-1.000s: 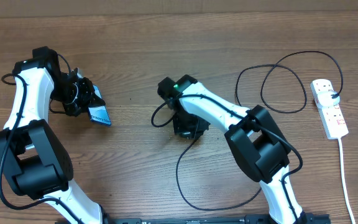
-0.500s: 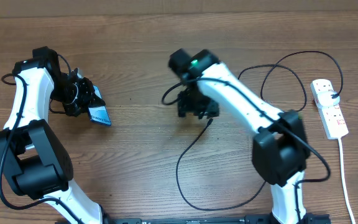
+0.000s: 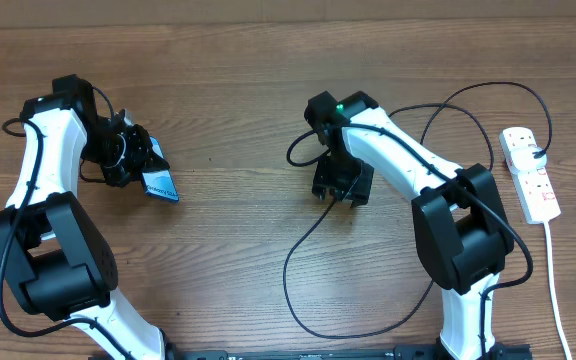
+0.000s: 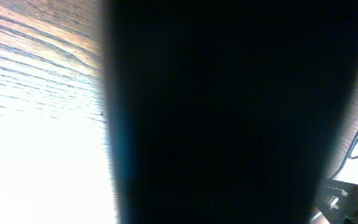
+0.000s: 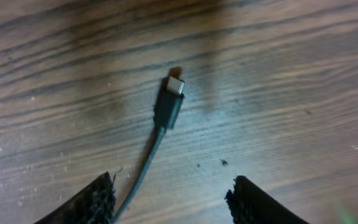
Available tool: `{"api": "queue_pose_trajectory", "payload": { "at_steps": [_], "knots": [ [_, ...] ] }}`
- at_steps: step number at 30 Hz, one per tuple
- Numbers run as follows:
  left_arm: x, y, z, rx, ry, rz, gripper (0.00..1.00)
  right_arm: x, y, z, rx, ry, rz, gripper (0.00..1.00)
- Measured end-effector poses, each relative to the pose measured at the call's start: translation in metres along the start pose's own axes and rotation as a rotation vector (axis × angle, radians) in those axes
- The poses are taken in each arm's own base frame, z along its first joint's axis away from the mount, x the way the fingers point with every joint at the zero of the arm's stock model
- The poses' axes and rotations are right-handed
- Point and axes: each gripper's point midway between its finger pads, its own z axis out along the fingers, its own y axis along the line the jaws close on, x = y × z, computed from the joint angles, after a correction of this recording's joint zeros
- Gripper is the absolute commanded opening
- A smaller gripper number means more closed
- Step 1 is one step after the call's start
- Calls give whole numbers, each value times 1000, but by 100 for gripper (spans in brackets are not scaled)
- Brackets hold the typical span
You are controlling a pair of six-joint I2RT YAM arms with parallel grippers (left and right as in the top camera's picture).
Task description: Plug charger to phone and switch on socket
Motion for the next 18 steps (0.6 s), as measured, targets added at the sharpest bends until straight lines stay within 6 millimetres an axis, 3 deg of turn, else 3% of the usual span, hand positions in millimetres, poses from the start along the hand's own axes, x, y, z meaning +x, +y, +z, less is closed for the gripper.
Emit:
{"api": "queue_pose_trajectory", "payload": {
  "at_steps": [5, 14, 18],
  "knots": [
    [0, 0, 0, 0, 0, 0, 4, -5, 9, 11, -45, -17, 21, 45],
    [0, 0, 0, 0, 0, 0, 4, -10, 8, 30, -57, -44, 73, 38],
    [0, 0, 0, 0, 0, 0, 4, -16, 10, 29, -64, -76, 82, 29]
  ]
}}
